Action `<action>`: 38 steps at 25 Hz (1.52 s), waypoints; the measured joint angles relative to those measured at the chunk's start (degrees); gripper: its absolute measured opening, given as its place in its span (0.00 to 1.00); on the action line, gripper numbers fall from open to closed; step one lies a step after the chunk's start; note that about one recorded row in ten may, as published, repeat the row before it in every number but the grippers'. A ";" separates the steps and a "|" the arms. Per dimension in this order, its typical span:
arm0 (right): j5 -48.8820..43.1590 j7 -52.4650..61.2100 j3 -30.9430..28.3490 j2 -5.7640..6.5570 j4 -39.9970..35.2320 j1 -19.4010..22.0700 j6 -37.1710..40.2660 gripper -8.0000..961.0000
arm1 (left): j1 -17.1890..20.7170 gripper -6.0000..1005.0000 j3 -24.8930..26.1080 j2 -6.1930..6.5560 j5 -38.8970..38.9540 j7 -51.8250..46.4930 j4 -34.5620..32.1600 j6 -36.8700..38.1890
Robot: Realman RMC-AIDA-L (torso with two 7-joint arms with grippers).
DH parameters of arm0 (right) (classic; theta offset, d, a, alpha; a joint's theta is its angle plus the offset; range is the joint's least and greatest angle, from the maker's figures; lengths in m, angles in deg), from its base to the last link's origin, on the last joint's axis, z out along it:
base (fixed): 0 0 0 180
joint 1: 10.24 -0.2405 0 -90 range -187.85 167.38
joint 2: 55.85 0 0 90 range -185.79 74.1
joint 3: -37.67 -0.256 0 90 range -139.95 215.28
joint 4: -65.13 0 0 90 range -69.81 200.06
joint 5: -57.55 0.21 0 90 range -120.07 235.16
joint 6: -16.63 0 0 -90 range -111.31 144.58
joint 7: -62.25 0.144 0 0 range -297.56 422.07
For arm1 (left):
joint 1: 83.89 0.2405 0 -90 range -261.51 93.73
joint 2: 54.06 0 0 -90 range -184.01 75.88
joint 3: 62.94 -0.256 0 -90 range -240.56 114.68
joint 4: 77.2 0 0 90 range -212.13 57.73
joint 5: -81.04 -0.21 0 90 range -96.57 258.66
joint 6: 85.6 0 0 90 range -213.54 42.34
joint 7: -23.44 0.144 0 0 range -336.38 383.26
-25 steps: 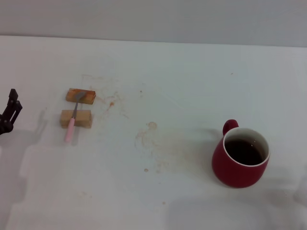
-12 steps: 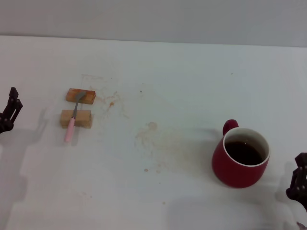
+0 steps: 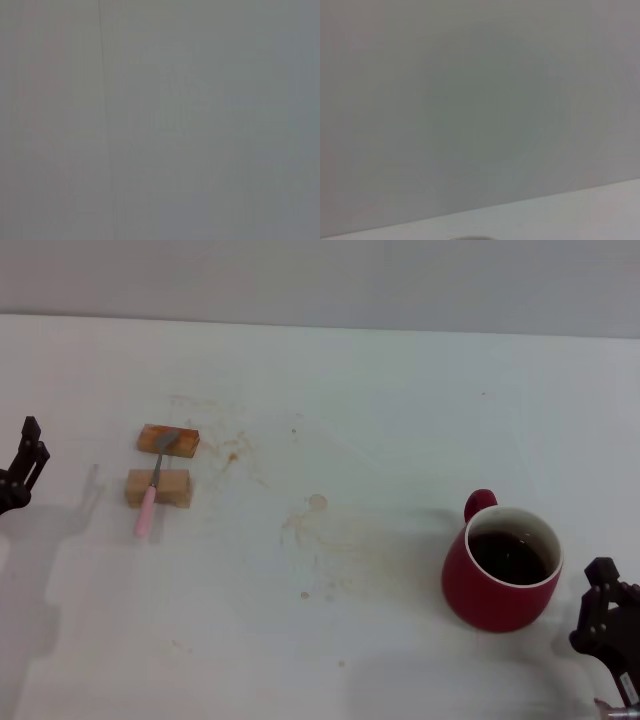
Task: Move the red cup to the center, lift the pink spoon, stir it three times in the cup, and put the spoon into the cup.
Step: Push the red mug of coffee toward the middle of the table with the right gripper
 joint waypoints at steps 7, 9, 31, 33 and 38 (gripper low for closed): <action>-0.82 0.36 0.00 0.00 0.06 -1.41 -2.21 0.01 | -0.07 0.86 -0.18 0.00 0.00 -0.01 0.00 -0.02; -0.83 0.39 0.00 0.00 0.06 -1.71 -2.57 0.01 | -0.06 0.86 -0.19 0.00 0.00 -0.02 0.00 -0.03; -2.59 0.58 -0.29 0.00 0.06 -5.98 -7.07 0.01 | 0.25 0.86 0.14 0.00 0.00 -0.05 -0.21 0.00; -3.35 0.59 -0.53 0.01 0.06 -6.48 -7.74 0.01 | 0.23 0.86 0.14 0.00 0.00 -0.05 -0.28 0.00; -3.54 0.60 -0.60 0.01 0.06 -8.23 -9.80 0.01 | 0.20 0.86 -0.06 0.00 0.00 -0.02 -0.30 0.00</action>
